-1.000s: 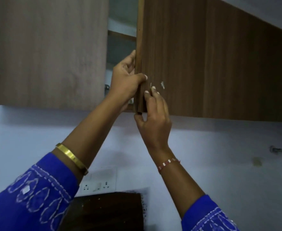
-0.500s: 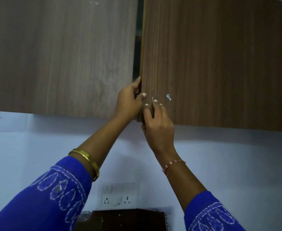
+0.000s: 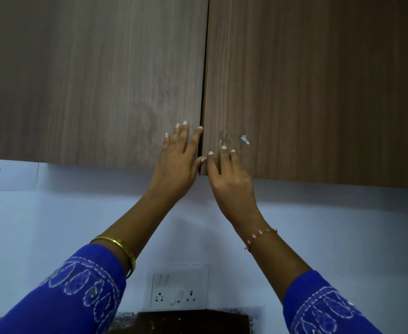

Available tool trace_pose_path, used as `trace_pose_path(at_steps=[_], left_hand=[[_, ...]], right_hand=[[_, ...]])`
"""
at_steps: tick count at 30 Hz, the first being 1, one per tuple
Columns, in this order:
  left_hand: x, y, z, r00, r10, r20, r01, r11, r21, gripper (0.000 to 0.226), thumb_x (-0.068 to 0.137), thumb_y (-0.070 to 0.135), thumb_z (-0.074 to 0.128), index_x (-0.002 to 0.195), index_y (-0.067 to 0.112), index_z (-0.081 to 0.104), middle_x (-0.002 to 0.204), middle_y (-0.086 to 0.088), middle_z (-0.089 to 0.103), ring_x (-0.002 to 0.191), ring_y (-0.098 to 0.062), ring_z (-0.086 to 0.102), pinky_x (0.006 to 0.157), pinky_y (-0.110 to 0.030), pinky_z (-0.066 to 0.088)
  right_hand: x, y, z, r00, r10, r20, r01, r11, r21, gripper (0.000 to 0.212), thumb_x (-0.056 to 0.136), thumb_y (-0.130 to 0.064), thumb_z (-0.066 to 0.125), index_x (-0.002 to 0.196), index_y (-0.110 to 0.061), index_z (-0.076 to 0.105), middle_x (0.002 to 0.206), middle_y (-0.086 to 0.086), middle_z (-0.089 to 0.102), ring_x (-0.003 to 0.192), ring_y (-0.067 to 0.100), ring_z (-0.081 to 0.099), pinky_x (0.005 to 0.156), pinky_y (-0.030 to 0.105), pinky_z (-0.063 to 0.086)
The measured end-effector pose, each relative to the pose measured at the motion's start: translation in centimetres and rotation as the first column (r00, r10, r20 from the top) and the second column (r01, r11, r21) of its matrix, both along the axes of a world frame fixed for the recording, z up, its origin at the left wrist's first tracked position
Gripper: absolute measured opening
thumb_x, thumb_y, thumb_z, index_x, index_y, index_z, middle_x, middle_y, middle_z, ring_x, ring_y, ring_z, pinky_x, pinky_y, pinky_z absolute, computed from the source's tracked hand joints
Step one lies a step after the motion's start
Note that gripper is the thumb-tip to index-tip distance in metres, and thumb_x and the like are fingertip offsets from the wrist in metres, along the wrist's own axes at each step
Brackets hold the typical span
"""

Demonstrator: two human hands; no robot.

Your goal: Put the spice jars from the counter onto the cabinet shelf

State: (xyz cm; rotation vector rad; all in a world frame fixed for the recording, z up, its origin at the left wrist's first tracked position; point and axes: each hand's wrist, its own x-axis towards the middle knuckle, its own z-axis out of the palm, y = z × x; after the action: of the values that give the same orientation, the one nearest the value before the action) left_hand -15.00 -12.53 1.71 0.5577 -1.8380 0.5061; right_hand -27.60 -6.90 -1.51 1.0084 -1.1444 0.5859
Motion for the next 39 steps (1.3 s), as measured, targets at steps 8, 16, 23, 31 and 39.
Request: trace_pose_path(at_steps=[8, 16, 23, 31, 39], left_hand=[[-0.6, -1.5, -0.3, 0.998, 0.053, 0.015, -0.051, 0.996, -0.076, 0.059, 0.092, 0.035, 0.024, 0.146, 0.01, 0.023, 0.153, -0.025, 0.015, 0.143, -0.038, 0.009, 0.113, -0.043, 0.0], [-1.0, -2.2, -0.7, 0.987, 0.16, 0.026, -0.155, 0.977, -0.144, 0.057, 0.094, 0.033, 0.026, 0.145, 0.007, 0.025, 0.151, -0.027, 0.019, 0.141, -0.041, 0.016, 0.113, -0.047, 0.006], [0.0, -1.3, -2.1, 0.963, 0.193, 0.19, -0.179, 0.98, -0.092, 0.059, 0.094, 0.025, 0.018, 0.147, 0.007, 0.001, 0.157, -0.019, -0.003, 0.145, -0.033, -0.006, 0.115, -0.041, -0.01], [1.7, 0.9, -3.4, 0.923, 0.169, 0.345, -0.201, 0.978, 0.059, 0.056, 0.1, 0.022, 0.024, 0.148, 0.01, -0.003, 0.157, -0.013, -0.011, 0.146, -0.027, -0.012, 0.118, -0.04, -0.007], [3.7, 3.1, -4.9, 0.927, 0.004, 0.375, -0.091, 0.973, 0.213, 0.054, 0.101, 0.021, 0.026, 0.148, 0.008, 0.004, 0.158, -0.012, -0.002, 0.147, -0.024, -0.003, 0.119, -0.035, -0.002]], right_hand=[[-0.1, -1.3, -0.5, 0.996, 0.039, 0.08, -0.046, 0.995, 0.09, 0.044, 0.078, -0.01, 0.068, 0.12, 0.002, 0.06, 0.119, 0.03, 0.061, 0.11, 0.043, 0.061, 0.085, 0.042, 0.056], [0.5, -1.6, -0.6, 0.986, 0.025, 0.162, -0.05, 0.987, 0.153, 0.055, 0.067, -0.009, 0.077, 0.119, 0.002, 0.062, 0.12, 0.03, 0.061, 0.109, 0.044, 0.061, 0.083, 0.043, 0.055], [1.3, -0.7, -0.8, 0.954, 0.063, 0.293, -0.137, 0.961, 0.239, 0.068, 0.064, -0.001, 0.077, 0.128, 0.003, 0.053, 0.131, 0.031, 0.052, 0.119, 0.045, 0.053, 0.086, 0.046, 0.053], [2.2, 1.5, -0.6, 0.91, -0.1, 0.402, -0.12, 0.865, 0.486, 0.076, 0.094, -0.011, 0.045, 0.15, -0.012, -0.007, 0.158, 0.014, -0.013, 0.146, 0.032, -0.007, 0.119, 0.046, 0.008], [3.0, 3.4, -1.4, 0.898, -0.18, 0.401, -0.085, 0.824, 0.56, 0.072, 0.097, -0.021, 0.042, 0.149, -0.009, -0.005, 0.159, 0.012, -0.008, 0.147, 0.03, -0.002, 0.118, 0.05, 0.007]])
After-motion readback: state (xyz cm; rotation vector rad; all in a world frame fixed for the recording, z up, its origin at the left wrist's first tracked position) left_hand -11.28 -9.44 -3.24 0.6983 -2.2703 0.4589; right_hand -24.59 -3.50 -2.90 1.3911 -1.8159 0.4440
